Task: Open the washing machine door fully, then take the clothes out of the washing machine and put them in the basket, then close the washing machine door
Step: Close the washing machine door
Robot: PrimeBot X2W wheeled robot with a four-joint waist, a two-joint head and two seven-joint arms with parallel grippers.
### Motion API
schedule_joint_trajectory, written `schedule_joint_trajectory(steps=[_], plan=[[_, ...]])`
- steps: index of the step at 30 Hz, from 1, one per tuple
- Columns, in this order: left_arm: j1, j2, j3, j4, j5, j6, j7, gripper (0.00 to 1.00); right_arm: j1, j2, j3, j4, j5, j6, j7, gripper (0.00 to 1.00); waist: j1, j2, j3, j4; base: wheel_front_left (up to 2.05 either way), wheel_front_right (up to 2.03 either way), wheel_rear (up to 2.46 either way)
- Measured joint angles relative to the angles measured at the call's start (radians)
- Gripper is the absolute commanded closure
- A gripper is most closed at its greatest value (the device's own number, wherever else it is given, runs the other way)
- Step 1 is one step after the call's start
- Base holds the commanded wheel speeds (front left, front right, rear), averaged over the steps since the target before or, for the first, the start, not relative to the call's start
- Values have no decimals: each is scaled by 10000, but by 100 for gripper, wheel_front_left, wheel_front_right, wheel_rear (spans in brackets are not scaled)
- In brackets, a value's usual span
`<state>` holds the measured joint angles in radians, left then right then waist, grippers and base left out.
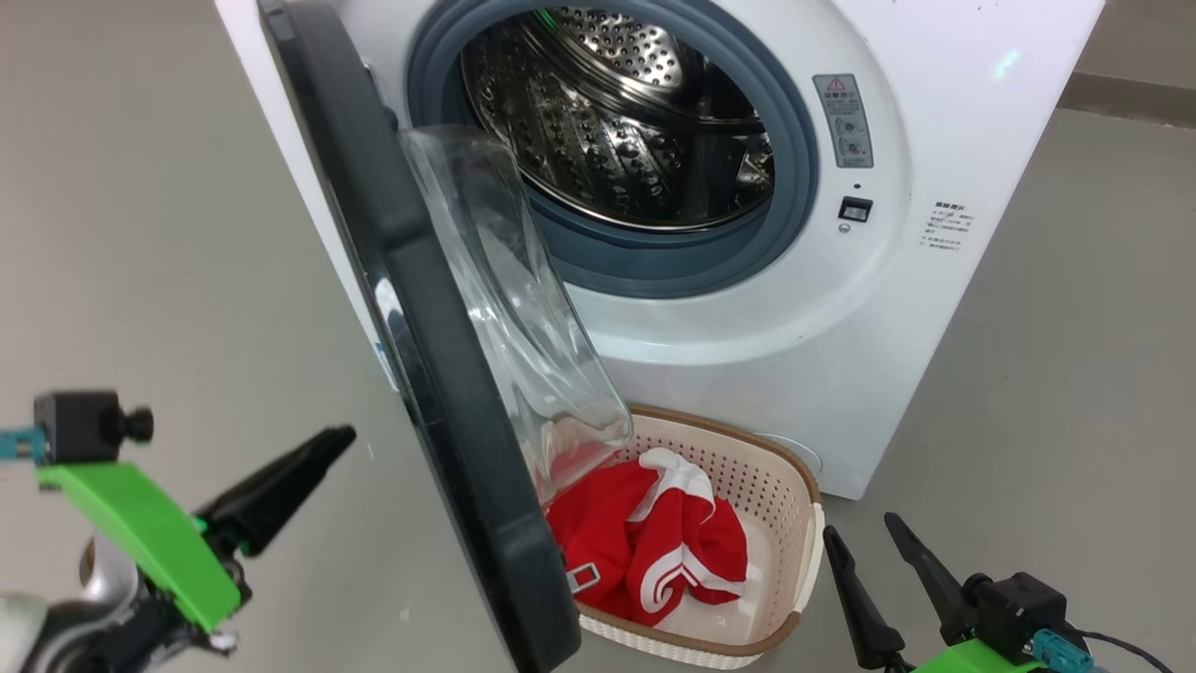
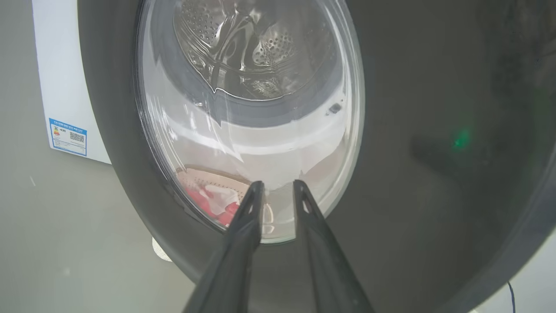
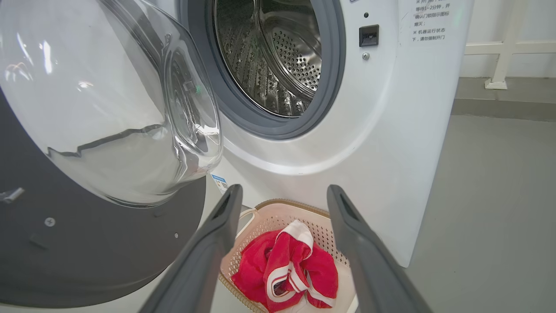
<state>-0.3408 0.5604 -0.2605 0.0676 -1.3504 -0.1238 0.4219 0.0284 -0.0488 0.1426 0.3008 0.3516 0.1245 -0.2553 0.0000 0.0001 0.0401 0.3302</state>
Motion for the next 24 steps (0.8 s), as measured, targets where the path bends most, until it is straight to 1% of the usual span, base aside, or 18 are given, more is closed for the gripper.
schedule_joint_trajectory(steps=[1,3,5,6,7,9,15,19,24], plan=[[153,0,-17,35,-6,0,-113,58,28,0,0,-2,0,0,0,0,0,0,-21,12,0,0,0],[435,-10,-36,155,-65,0,-403,51,85,0,-2,-2,0,0,0,0,0,-1,-61,47,0,0,0],[702,-4,-40,359,-73,0,-696,29,118,2,-2,2,0,0,0,0,0,0,-103,84,0,0,0],[836,-4,-54,445,-75,0,-859,17,117,4,0,2,0,0,0,0,0,0,-125,98,0,0,0],[967,-8,-56,560,-81,0,-1039,9,117,8,0,2,0,0,0,0,0,-1,-147,109,0,0,0],[1181,27,-84,746,-105,0,-1317,0,117,10,2,4,-4,0,0,0,0,0,-172,128,0,0,0],[1649,86,-349,1517,134,0,-2284,0,117,13,-4,8,-25,0,0,0,0,0,-181,165,0,0,0],[1916,17,-545,1988,307,-2,-2980,0,117,12,-19,6,-29,0,0,0,0,-1,-182,168,0,0,0],[2182,-330,-809,2690,650,-2,-4067,0,117,-6,-48,4,-81,0,0,0,0,-1,-157,157,0,0,0]])
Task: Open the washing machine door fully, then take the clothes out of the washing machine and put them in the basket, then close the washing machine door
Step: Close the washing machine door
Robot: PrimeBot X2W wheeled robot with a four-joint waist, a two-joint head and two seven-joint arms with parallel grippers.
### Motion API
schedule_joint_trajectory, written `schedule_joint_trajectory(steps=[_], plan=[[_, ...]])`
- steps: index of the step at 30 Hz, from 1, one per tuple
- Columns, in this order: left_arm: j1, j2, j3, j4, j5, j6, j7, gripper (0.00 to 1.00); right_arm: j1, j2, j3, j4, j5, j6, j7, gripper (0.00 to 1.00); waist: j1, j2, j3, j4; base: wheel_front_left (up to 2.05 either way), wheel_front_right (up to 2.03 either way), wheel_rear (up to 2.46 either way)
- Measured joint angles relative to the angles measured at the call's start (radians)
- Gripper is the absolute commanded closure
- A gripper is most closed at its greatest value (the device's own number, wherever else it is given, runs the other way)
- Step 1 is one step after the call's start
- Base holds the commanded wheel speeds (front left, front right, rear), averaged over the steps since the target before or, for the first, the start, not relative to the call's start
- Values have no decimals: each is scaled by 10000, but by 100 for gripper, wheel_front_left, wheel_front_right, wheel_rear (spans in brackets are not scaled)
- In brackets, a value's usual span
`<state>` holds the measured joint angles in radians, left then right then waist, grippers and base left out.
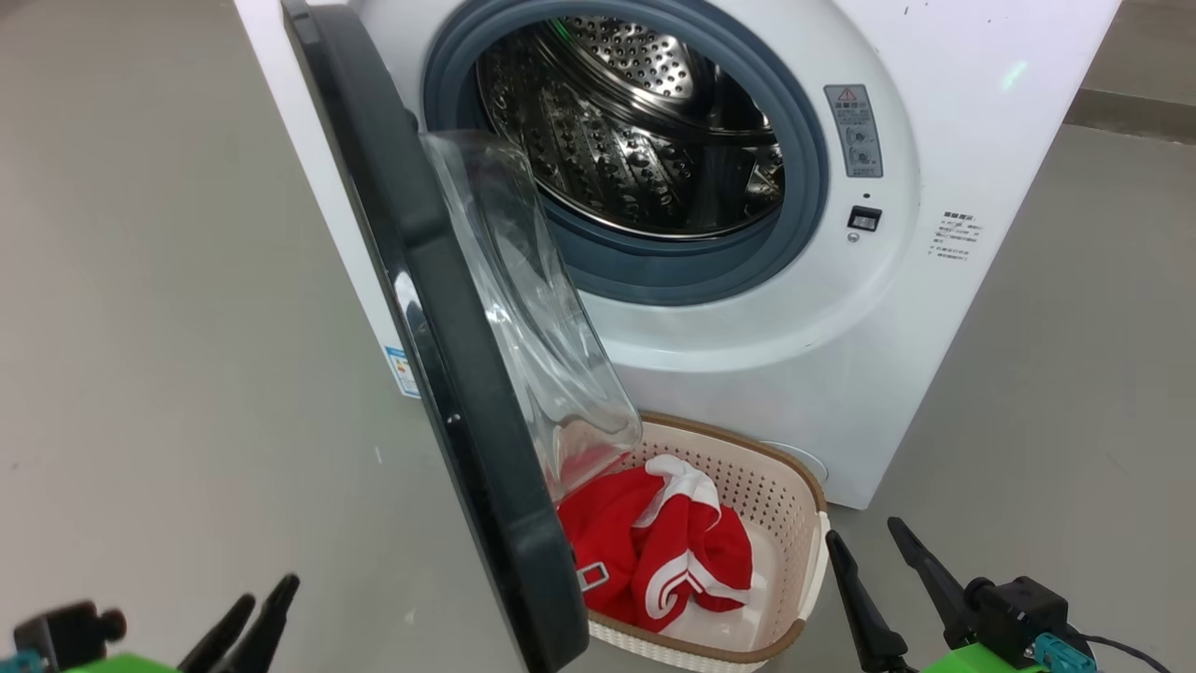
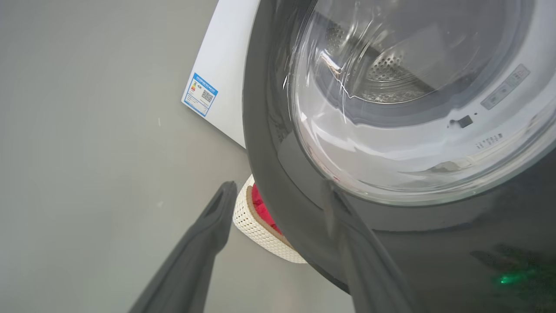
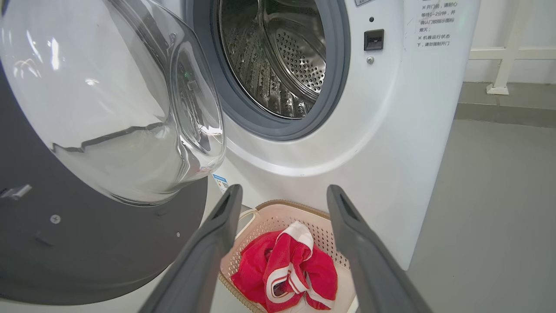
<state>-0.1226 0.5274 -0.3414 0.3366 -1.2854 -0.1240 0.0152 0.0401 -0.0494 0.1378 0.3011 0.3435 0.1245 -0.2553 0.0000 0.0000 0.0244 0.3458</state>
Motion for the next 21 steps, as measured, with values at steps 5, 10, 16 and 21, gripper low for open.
schedule_joint_trajectory(steps=[5,10,16,21], plan=[[95,-334,-257,1066,654,0,-1216,0,-1,-44,-23,0,-15,0,0,0,0,0,20,-32,0,0,0],[104,-798,-525,1962,1210,0,-2123,0,-3,-100,-82,0,-15,0,0,0,0,0,58,-70,0,0,0],[98,-1258,-407,2502,2247,-2,-2635,0,-4,-130,-167,-8,-15,0,0,0,0,0,60,-102,0,0,0],[158,-2040,1507,1827,5064,0,-2648,0,-3,-153,-255,-23,-17,0,0,0,0,0,28,-84,0,0,0]])
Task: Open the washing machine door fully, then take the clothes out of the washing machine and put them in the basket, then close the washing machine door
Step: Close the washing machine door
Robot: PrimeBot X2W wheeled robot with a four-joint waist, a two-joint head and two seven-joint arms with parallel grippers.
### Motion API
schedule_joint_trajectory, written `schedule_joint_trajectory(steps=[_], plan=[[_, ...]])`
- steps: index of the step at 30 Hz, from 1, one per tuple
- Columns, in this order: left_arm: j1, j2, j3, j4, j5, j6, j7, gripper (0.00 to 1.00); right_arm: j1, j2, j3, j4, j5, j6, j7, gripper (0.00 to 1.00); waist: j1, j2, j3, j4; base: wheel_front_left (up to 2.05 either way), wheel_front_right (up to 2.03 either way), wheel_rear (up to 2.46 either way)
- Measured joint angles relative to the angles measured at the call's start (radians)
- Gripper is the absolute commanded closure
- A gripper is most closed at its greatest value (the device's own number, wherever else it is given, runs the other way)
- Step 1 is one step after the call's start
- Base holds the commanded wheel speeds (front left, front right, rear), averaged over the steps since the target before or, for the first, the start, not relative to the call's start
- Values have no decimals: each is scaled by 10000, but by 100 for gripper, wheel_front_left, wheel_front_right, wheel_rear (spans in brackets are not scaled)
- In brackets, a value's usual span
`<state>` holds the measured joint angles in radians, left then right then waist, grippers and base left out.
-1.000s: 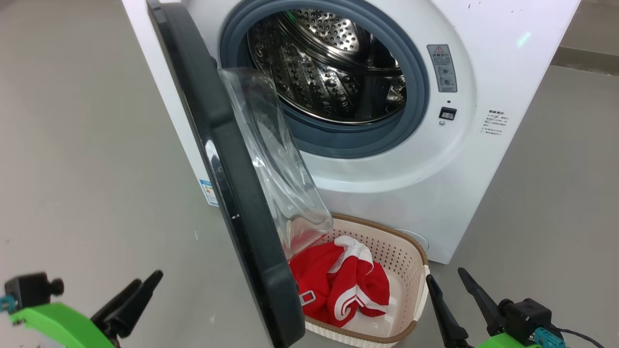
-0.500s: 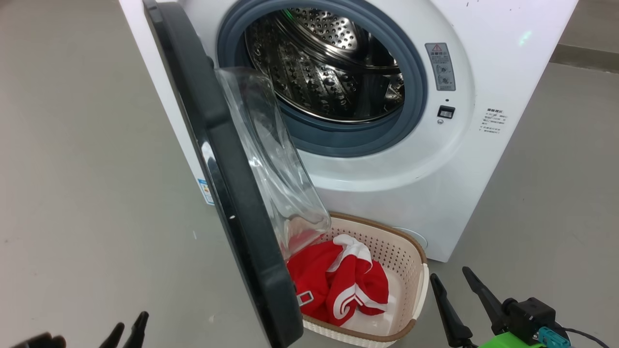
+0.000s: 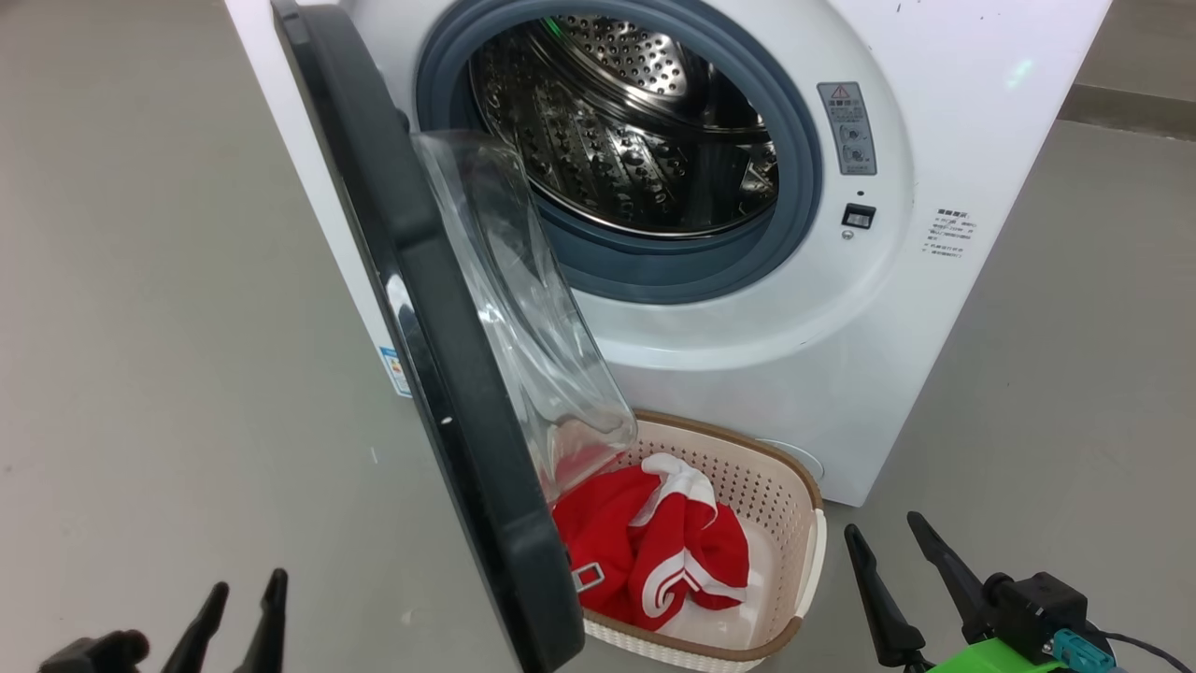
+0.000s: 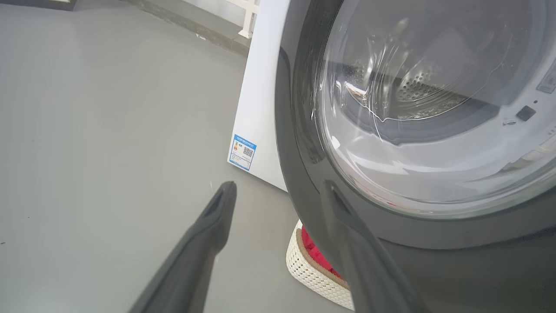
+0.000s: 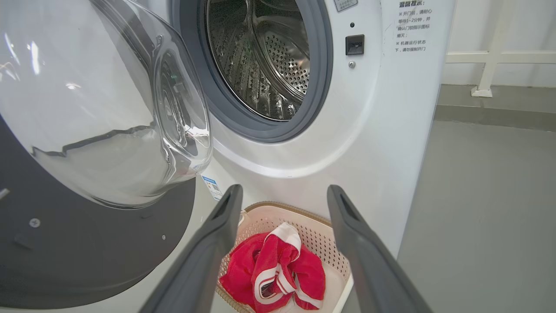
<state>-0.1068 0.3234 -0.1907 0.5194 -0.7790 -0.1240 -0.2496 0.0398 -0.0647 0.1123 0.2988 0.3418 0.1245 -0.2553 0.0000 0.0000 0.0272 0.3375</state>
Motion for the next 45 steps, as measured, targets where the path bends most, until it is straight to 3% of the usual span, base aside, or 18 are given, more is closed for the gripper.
schedule_joint_trajectory(steps=[9,16,27,45], plan=[[763,-1365,1971,-1492,3358,0,0,0,0,0,-77,-35,0,0,0,0,0,0,-30,-44,0,0,0],[1321,-2115,2824,-2347,4922,-2,0,0,3,2,-138,-48,0,0,0,0,0,0,-104,-97,0,0,0],[1896,-2429,2995,-2546,5423,-10,0,0,29,13,-161,-52,0,0,0,0,0,0,-208,-87,0,0,0],[1943,-2422,2880,-2579,5791,-10,0,0,40,25,-163,-48,0,0,0,0,0,0,-249,-89,0,0,0]])
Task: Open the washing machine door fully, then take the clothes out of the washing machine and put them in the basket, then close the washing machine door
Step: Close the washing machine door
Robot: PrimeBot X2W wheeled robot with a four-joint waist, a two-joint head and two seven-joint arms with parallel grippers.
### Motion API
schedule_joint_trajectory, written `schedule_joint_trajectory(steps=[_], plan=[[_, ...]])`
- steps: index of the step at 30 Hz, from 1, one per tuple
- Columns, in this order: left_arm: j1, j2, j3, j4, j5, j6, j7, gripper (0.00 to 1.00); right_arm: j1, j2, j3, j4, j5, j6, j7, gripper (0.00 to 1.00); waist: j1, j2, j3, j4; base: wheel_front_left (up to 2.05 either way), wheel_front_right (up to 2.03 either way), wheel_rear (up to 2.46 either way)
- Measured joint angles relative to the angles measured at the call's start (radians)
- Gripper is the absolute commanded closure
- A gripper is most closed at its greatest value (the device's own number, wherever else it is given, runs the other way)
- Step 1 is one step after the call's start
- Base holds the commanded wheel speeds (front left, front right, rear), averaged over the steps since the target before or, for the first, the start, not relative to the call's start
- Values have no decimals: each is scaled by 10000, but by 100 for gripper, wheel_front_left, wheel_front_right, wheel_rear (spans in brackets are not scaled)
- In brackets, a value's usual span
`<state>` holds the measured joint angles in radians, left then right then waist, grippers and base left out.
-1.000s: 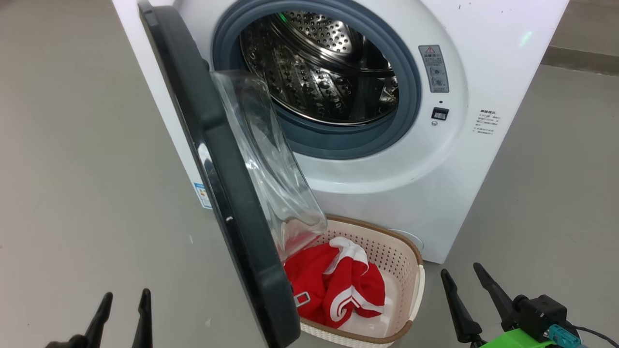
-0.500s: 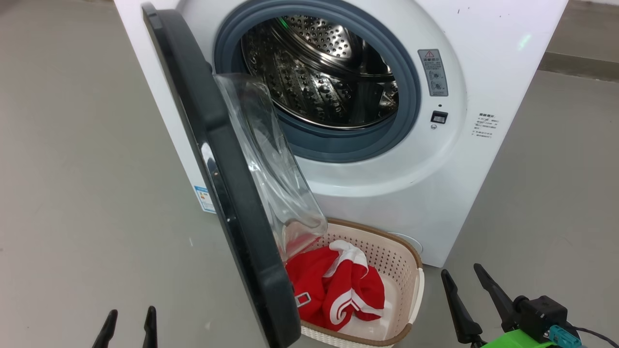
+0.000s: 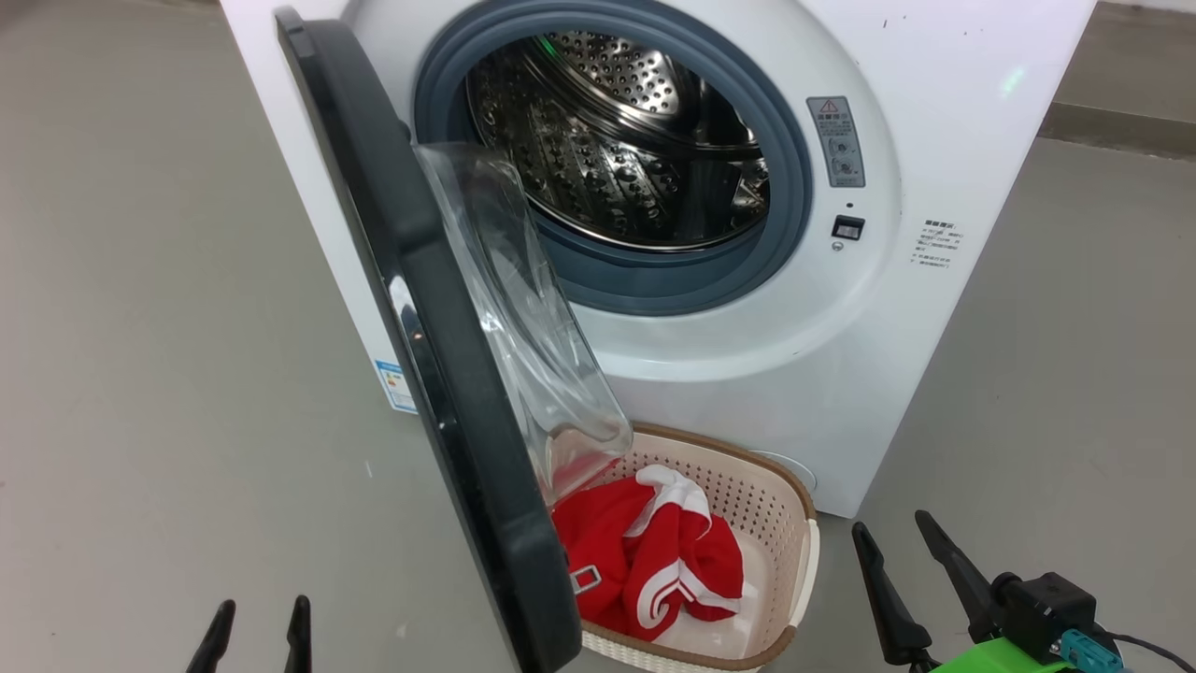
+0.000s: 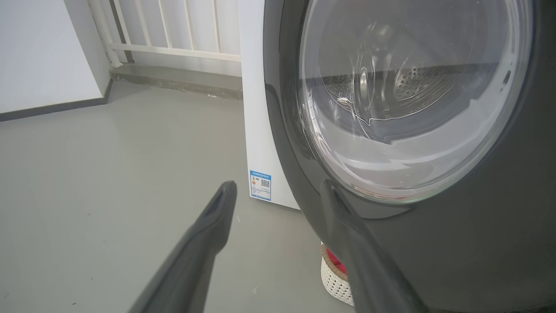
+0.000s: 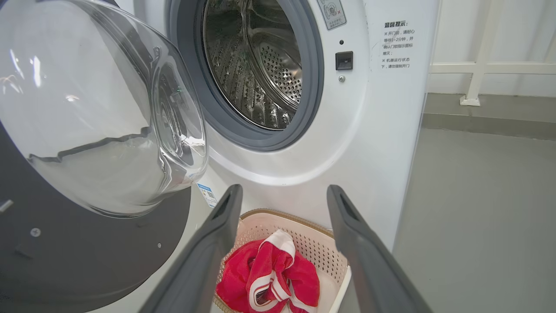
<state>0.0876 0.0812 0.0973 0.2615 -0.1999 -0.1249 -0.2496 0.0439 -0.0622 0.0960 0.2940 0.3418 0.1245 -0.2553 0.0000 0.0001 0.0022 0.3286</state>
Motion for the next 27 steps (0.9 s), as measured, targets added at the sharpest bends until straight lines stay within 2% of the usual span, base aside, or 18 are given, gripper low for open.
schedule_joint_trajectory(steps=[6,8,9,10,11,12,17,27], plan=[[-8,6,-2,-8,-4,0,0,1,1,2,-12,0,0,0,0,0,0,0,3,12,0,0,0],[-12,17,-4,-15,-13,0,0,31,1,4,-12,0,0,0,0,0,0,0,-4,12,0,0,0],[-17,21,-2,-31,-58,0,0,39,1,8,-10,0,0,0,0,0,0,0,-15,8,0,0,0],[-21,29,-4,-42,-130,0,0,71,1,12,-8,0,0,0,0,0,0,0,-21,0,0,0,0],[-30,50,-12,-44,-182,0,0,89,1,17,-4,0,0,0,0,0,0,0,-20,-7,0,0,0],[-53,81,-21,-44,-272,0,0,100,1,21,0,0,0,0,0,0,0,0,-17,-12,0,0,0],[-379,468,-127,-36,-959,0,0,100,0,36,8,6,0,0,0,0,0,0,8,-30,0,0,0],[-1502,2080,-759,-12,-2416,0,0,100,-4,52,35,8,0,0,0,0,0,0,74,-165,0,0,0]])
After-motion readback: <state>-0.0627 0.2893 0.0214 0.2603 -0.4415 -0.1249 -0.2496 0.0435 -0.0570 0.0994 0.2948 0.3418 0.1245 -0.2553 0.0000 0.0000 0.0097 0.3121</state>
